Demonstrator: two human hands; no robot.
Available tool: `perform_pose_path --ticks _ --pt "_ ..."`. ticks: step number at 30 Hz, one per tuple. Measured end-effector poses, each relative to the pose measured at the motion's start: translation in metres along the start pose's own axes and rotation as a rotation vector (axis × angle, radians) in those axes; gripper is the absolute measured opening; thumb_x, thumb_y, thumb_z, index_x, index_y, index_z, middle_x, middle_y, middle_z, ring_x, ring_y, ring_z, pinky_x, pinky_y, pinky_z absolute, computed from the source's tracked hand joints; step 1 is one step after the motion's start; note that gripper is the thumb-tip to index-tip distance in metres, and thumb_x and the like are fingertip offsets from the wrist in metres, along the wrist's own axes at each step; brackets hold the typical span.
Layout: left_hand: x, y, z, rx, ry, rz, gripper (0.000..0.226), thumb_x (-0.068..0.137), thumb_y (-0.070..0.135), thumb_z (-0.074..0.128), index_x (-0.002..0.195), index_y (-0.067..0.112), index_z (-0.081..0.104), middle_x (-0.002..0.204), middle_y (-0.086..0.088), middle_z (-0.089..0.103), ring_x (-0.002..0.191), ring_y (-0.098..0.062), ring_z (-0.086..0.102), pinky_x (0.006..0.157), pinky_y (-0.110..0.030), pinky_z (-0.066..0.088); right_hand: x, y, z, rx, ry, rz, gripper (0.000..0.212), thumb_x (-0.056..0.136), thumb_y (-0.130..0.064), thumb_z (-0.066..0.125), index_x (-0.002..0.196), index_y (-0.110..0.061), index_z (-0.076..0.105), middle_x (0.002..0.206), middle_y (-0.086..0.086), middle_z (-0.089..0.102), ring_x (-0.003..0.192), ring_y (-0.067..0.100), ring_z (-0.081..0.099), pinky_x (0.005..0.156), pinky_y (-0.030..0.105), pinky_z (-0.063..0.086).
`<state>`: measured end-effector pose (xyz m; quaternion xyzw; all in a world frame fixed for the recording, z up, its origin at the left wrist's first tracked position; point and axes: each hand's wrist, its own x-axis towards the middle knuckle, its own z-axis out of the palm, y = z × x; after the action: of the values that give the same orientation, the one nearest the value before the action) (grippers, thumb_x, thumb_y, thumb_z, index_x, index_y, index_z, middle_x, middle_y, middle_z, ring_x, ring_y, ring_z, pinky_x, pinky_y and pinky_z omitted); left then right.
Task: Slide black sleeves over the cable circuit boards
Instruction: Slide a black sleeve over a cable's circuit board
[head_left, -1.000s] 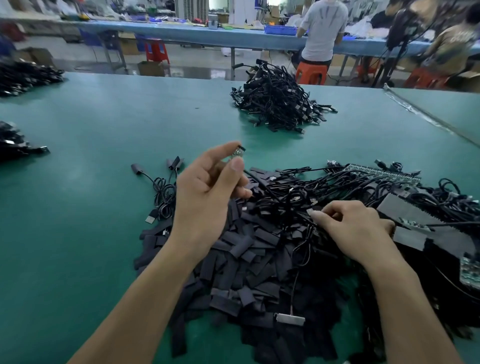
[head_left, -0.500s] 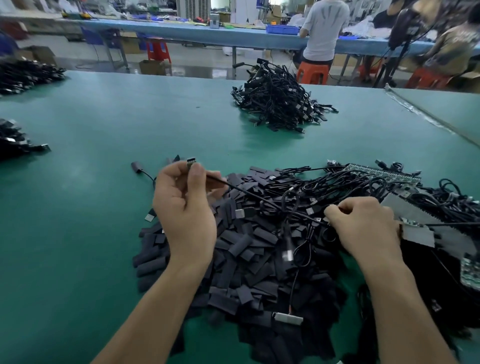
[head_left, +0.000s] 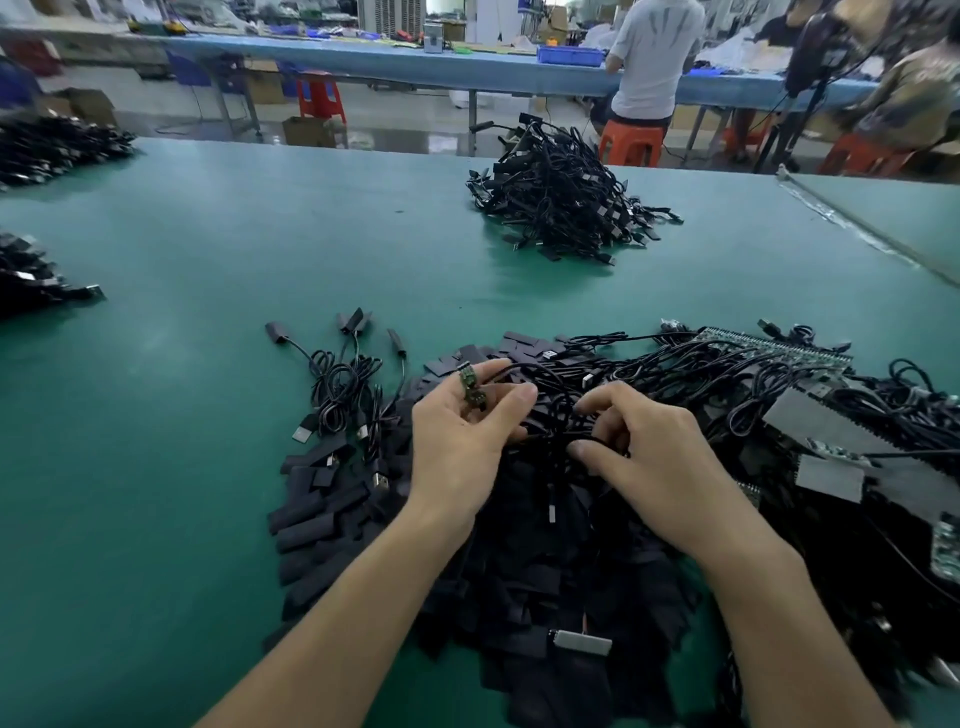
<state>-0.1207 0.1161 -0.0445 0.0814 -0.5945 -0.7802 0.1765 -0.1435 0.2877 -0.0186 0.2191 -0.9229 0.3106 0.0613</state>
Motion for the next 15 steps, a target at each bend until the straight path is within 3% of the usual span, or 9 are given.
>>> perform_pose_path --ticks 2,5,9,11,13,15 --pt "-0.001 0.000 0.006 0.015 -0.045 -0.012 0.014 0.086 0.012 0.076 0.087 0.026 0.077 0.078 0.007 0.075 0.073 -0.004 0.068 0.062 -0.019 0.055 0.001 -0.001 0.002 0.070 0.022 -0.030 0.016 0.084 -0.018 0.077 0.093 -0.029 0.070 0.076 -0.014 0.063 0.074 0.001 0.058 0.070 0.019 0.044" --pt "0.002 -0.002 0.014 0.266 -0.112 0.075 0.010 0.090 0.028 0.074 0.081 0.032 0.077 0.072 0.014 0.074 0.068 0.000 0.067 0.057 -0.022 0.052 0.002 -0.001 0.002 0.191 0.027 -0.047 0.016 0.081 -0.007 0.078 0.088 -0.021 0.075 0.079 -0.011 0.068 0.075 0.002 0.062 0.069 0.013 0.046" --pt "0.004 -0.001 0.018 0.648 -0.250 0.243 0.018 0.081 0.045 0.072 0.094 0.034 0.078 0.088 0.014 0.075 0.082 -0.010 0.070 0.076 -0.037 0.058 0.003 0.001 0.005 0.198 0.042 -0.057 0.014 0.083 -0.004 0.074 0.091 -0.015 0.076 0.081 -0.009 0.068 0.076 0.005 0.062 0.070 0.025 0.048" --pt "0.003 0.000 0.019 0.705 -0.196 0.387 0.016 0.085 0.037 0.071 0.095 0.026 0.079 0.089 0.011 0.074 0.081 -0.011 0.068 0.074 -0.038 0.056 0.004 0.001 0.007 0.213 0.057 -0.051 0.011 0.086 -0.008 0.073 0.091 -0.018 0.075 0.083 -0.008 0.069 0.076 0.006 0.062 0.072 0.027 0.050" --pt "-0.001 0.001 0.019 0.671 -0.120 0.522 0.017 0.091 0.033 0.068 0.090 0.019 0.078 0.080 0.008 0.072 0.074 -0.009 0.065 0.068 -0.037 0.054 0.004 0.002 0.007 0.306 0.118 -0.021 0.016 0.087 -0.012 0.073 0.086 -0.028 0.072 0.078 -0.013 0.070 0.071 0.001 0.062 0.067 0.016 0.047" --pt "-0.008 0.002 0.018 0.683 -0.101 0.592 0.026 0.094 0.037 0.063 0.082 0.016 0.074 0.071 0.007 0.068 0.068 -0.011 0.061 0.062 -0.038 0.051 0.006 0.004 0.007 0.385 0.216 0.032 0.019 0.088 -0.015 0.073 0.081 -0.032 0.069 0.075 -0.017 0.069 0.065 0.001 0.061 0.065 0.015 0.045"
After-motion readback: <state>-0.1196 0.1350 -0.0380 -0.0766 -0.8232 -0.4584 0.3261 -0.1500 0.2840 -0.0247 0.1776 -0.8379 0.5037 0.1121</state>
